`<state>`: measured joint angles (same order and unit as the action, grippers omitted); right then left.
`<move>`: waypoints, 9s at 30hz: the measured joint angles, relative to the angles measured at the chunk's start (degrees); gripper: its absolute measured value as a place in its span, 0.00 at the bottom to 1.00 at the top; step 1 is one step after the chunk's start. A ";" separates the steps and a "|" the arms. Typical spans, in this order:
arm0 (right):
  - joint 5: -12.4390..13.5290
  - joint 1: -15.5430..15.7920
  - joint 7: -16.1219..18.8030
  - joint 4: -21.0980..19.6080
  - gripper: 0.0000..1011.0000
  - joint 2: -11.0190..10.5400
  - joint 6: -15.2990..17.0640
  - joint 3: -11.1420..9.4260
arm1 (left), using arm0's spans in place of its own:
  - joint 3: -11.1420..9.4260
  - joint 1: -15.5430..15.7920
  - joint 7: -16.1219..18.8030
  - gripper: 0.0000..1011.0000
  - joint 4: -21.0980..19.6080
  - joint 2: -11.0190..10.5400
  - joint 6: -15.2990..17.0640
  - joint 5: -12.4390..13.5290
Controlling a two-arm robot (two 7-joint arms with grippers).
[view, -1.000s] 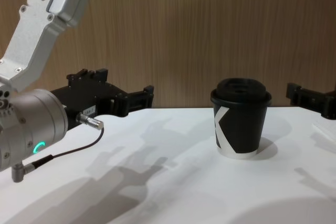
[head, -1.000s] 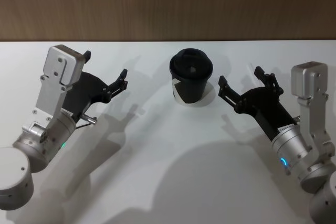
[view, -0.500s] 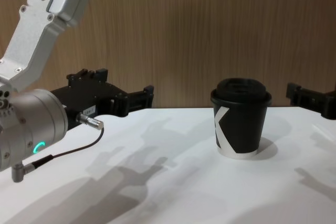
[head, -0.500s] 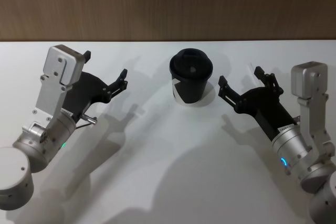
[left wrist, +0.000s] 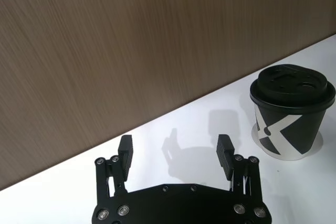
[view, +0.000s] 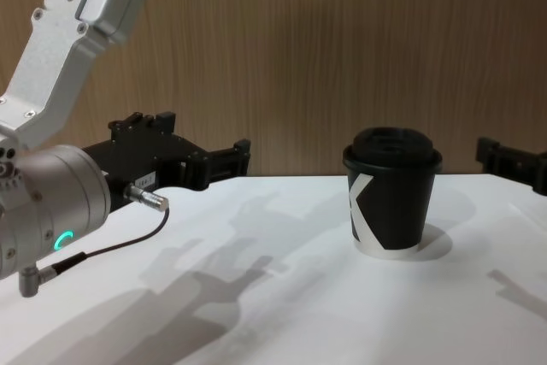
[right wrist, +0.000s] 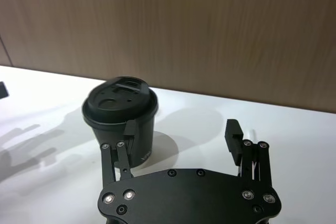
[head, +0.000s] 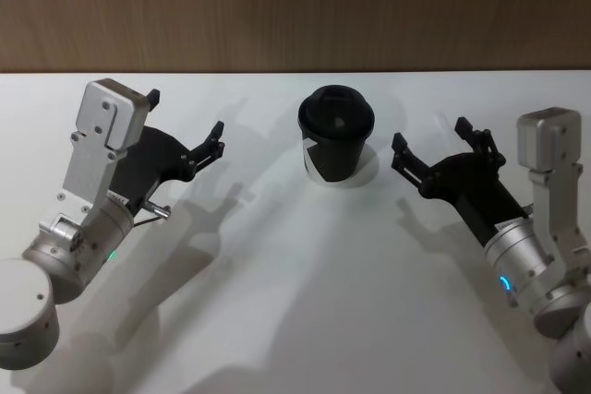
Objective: Pick up the straw with one hand, pass it to the other hand, and insert it into the cup.
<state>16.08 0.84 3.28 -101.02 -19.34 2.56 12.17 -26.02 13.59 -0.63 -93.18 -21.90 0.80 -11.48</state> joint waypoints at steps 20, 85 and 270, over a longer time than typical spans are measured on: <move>0.05 1.98 0.47 -0.14 0.99 -2.43 5.43 -3.26 | 0.00 0.00 0.00 0.99 0.00 0.00 0.00 0.00; 0.02 4.64 3.42 2.68 0.99 -2.18 10.88 -8.02 | 0.00 0.00 0.00 0.99 0.00 0.00 0.00 0.00; 0.83 -1.08 29.28 -1.40 0.00 -13.59 -25.34 -7.47 | 3.05 -0.50 -9.51 0.99 -6.17 -3.77 1.30 -6.83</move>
<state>16.92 -0.23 32.56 -102.41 -32.92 -22.78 4.70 -22.98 13.09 -10.13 -99.34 -25.67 2.10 -18.31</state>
